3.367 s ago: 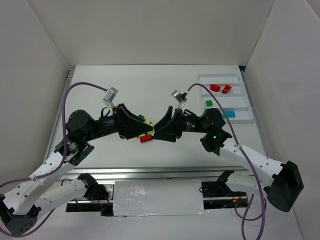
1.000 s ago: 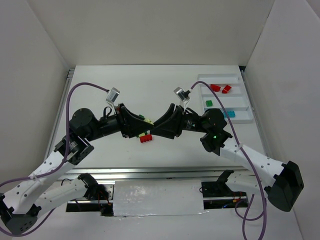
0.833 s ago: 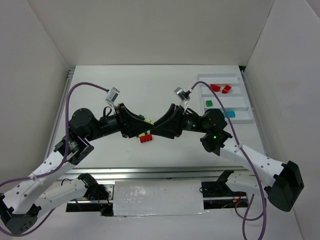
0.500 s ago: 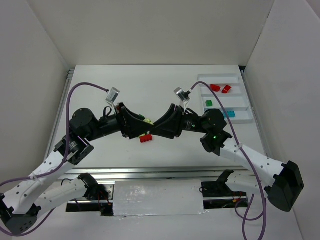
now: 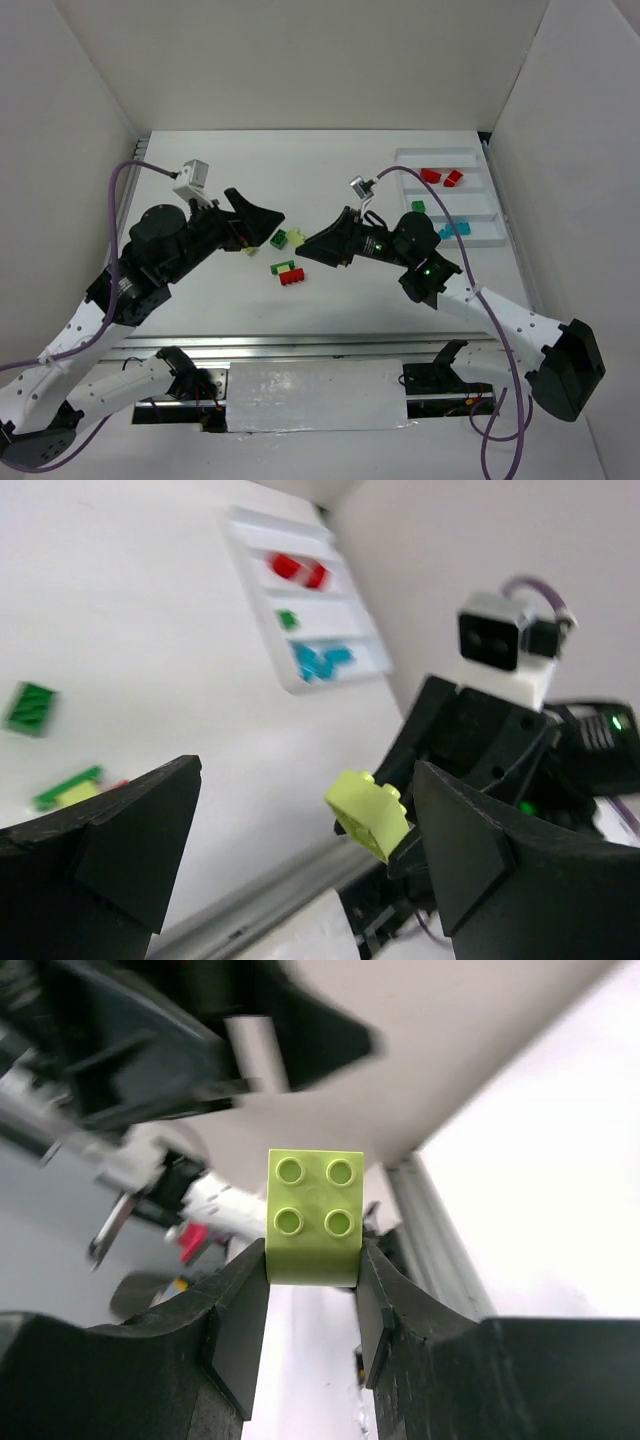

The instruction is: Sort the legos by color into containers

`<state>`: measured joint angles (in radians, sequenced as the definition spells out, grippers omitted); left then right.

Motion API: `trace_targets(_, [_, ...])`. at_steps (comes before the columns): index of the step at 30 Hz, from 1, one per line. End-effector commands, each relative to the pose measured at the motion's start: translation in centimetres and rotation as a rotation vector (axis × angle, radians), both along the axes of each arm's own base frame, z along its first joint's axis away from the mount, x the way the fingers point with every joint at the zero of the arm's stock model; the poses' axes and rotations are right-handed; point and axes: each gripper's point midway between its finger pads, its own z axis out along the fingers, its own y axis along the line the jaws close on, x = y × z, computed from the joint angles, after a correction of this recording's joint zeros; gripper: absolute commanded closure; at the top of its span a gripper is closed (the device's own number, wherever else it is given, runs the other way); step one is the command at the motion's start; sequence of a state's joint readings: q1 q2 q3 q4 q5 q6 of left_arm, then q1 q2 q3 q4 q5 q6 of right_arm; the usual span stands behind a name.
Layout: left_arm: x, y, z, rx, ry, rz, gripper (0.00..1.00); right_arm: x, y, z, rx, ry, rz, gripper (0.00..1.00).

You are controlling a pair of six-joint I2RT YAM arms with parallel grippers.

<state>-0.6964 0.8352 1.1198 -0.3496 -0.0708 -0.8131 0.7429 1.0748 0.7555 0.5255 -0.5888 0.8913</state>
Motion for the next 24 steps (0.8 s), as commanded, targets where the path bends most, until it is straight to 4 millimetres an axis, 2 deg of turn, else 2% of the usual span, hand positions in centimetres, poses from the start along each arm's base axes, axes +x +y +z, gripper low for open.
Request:
trace_targets(1, [2.7, 5.8, -1.0, 0.116, 0.045, 0.344, 0.01, 5.4, -1.4, -1.6, -0.073, 0.086, -0.213, 1.00])
trace_targets(3, [2.6, 7.2, -1.2, 0.141, 0.049, 0.404, 0.01, 8.4, -2.5, -3.4, -0.135, 0.178, -0.299, 1.00])
trace_targets(4, [2.4, 8.0, -1.1, 0.152, 0.044, 0.428, 0.00, 12.0, -5.0, -4.3, -0.157, 0.231, -0.441, 1.00])
trace_targets(5, [2.5, 8.9, -1.3, 0.178, 0.037, 0.467, 0.01, 14.1, -6.5, -4.8, -0.212, 0.306, -0.519, 1.00])
trace_targets(6, [2.2, 9.6, -1.9, 0.217, 0.045, 0.479, 0.01, 16.7, -7.9, -7.2, -0.270, 0.382, -0.598, 1.00])
trace_targets(7, [1.9, 10.0, -2.0, 0.234, 0.039, 0.483, 0.01, 19.7, -11.2, -7.8, -0.283, 0.419, -0.717, 1.00])
trace_targets(8, [1.8, 10.4, -2.8, 0.279, 0.038, 0.482, 0.00, 21.9, -14.0, -9.7, -0.338, 0.485, -0.853, 1.00])
trace_targets(9, [1.4, 10.7, -3.5, 0.313, 0.044, 0.473, 0.01, 24.9, -15.8, -10.5, -0.352, 0.542, -0.942, 1.00])
trace_targets(10, [1.0, 10.9, -3.8, 0.325, 0.034, 0.457, 0.00, 26.6, -17.5, -11.1, -0.358, 0.569, -1.001, 1.00])
trace_targets(11, [0.7, 10.9, -5.4, 0.381, 0.041, 0.426, 0.00, 29.3, -21.0, -10.3, -0.316, 0.612, -1.105, 1.00])
trace_targets(12, [0.2, 11.3, -5.9, 0.385, 0.033, 0.419, 0.00, 31.4, -22.5, -13.6, -0.338, 0.697, -1.140, 1.00])
trace_targets(13, [-0.1, 11.5, -6.6, 0.397, 0.031, 0.413, 0.00, 32.9, -23.8, -14.1, -0.310, 0.722, -1.160, 1.00])
trace_targets(14, [-0.2, 11.8, -8.8, 0.448, 0.048, 0.405, 0.00, 34.3, -25.9, -14.8, -0.279, 0.763, -1.178, 1.00])
trace_targets(15, [-0.4, 12.4, -9.7, 0.468, 0.053, 0.422, 0.00, 36.5, -26.7, -16.0, -0.262, 0.800, -1.194, 1.00])
trace_targets(16, [-1.0, 13.0, -9.9, 0.462, 0.047, 0.430, 0.00, 37.6, -28.3, -16.3, -0.251, 0.811, -1.222, 1.00])
trace_targets(17, [-1.2, 13.1, -11.3, 0.484, 0.064, 0.426, 0.01, 39.7, -29.4, -16.6, -0.249, 0.800, -1.236, 1.00])
trace_targets(19, [-1.6, 13.2, -10.9, 0.459, 0.049, 0.419, 0.00, 41.3, -30.6, -16.8, -0.257, 0.791, -1.252, 1.00])
trace_targets(20, [-1.6, 12.9, -10.6, 0.453, 0.032, 0.405, 0.00, 42.4, -31.0, -15.6, -0.241, 0.777, -1.260, 1.00])
trace_targets(21, [-1.6, 12.6, -10.5, 0.446, 0.020, 0.390, 0.00, 43.1, -31.9, -17.3, -0.243, 0.817, -1.257, 1.00])
trace_targets(22, [-1.5, 12.4, -10.4, 0.450, 0.011, 0.377, 0.01, 43.6, -32.2, -17.5, -0.227, 0.823, -1.245, 1.00])
trace_targets(23, [-1.5, 12.2, -10.5, 0.456, 0.014, 0.366, 0.00, 44.4, -32.6, -16.6, -0.193, 0.825, -1.243, 0.98])
trace_targets(24, [-1.5, 12.0, -10.7, 0.467, 0.020, 0.355, 0.01, 44.9, -33.6, -18.4, -0.199, 0.874, -1.258, 0.97])
